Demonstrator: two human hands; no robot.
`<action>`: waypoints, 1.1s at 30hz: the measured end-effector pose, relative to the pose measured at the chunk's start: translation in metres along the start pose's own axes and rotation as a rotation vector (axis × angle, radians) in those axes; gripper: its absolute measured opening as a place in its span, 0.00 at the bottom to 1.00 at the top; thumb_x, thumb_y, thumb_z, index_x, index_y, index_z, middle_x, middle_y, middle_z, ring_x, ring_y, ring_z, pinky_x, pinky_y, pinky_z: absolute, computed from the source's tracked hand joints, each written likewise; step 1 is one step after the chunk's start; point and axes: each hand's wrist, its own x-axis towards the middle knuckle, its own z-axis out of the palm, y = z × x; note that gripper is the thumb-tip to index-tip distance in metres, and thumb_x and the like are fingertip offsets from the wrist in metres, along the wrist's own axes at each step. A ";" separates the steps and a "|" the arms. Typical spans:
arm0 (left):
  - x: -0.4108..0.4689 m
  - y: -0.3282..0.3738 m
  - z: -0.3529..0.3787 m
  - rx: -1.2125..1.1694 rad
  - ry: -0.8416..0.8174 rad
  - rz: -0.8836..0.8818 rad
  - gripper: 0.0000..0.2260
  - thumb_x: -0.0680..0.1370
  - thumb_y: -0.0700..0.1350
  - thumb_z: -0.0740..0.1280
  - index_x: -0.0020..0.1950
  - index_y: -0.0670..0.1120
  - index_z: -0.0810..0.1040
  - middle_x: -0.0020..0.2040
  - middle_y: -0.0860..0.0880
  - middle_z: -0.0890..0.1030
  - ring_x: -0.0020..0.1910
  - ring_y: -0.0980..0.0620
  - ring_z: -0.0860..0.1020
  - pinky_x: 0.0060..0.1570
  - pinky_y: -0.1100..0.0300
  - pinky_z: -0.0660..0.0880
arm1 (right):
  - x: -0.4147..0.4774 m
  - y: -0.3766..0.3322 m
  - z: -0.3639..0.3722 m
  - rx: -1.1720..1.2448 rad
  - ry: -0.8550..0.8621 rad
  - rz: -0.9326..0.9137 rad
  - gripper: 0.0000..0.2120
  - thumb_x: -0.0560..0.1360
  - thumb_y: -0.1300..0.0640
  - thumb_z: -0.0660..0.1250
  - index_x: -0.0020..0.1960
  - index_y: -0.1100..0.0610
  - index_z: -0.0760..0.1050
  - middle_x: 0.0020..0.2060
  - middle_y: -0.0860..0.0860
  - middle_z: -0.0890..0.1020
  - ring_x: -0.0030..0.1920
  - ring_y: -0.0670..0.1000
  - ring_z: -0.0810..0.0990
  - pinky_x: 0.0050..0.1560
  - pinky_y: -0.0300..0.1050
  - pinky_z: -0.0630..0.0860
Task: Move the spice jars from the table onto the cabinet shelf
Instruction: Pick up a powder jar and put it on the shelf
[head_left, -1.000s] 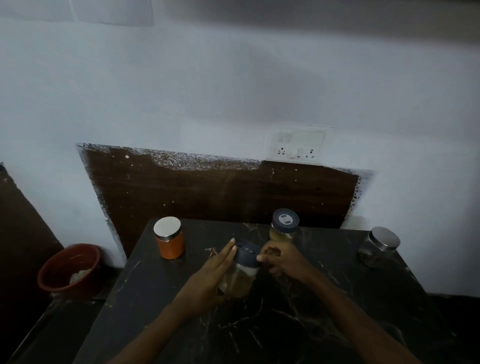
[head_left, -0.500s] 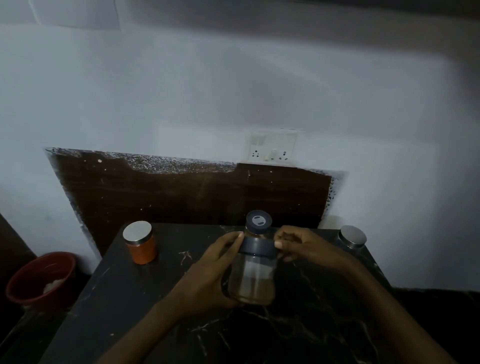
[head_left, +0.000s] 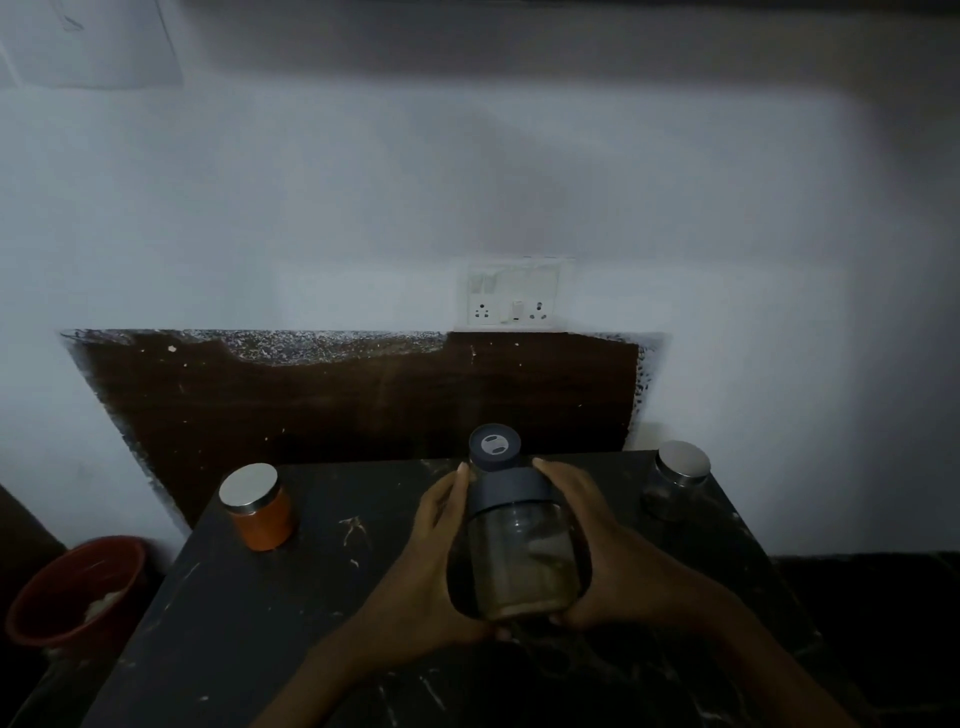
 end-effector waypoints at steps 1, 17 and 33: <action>0.001 0.001 0.001 0.050 -0.007 0.021 0.60 0.61 0.58 0.79 0.73 0.62 0.32 0.74 0.63 0.39 0.72 0.68 0.48 0.66 0.70 0.61 | 0.000 -0.001 0.002 -0.049 0.011 -0.013 0.58 0.61 0.55 0.79 0.64 0.26 0.36 0.67 0.38 0.57 0.64 0.33 0.63 0.56 0.20 0.63; 0.006 0.007 0.006 0.041 0.057 0.061 0.59 0.59 0.59 0.79 0.72 0.66 0.37 0.74 0.65 0.40 0.74 0.62 0.47 0.67 0.68 0.59 | -0.001 -0.008 0.000 -0.003 0.026 -0.054 0.60 0.59 0.53 0.80 0.69 0.29 0.37 0.69 0.32 0.51 0.67 0.33 0.60 0.62 0.29 0.66; 0.015 0.022 0.001 0.161 0.072 0.109 0.55 0.59 0.65 0.75 0.72 0.67 0.38 0.73 0.64 0.36 0.74 0.60 0.44 0.65 0.73 0.53 | -0.005 -0.025 -0.013 0.049 0.024 -0.051 0.55 0.58 0.57 0.81 0.67 0.33 0.46 0.64 0.31 0.57 0.60 0.25 0.62 0.53 0.20 0.66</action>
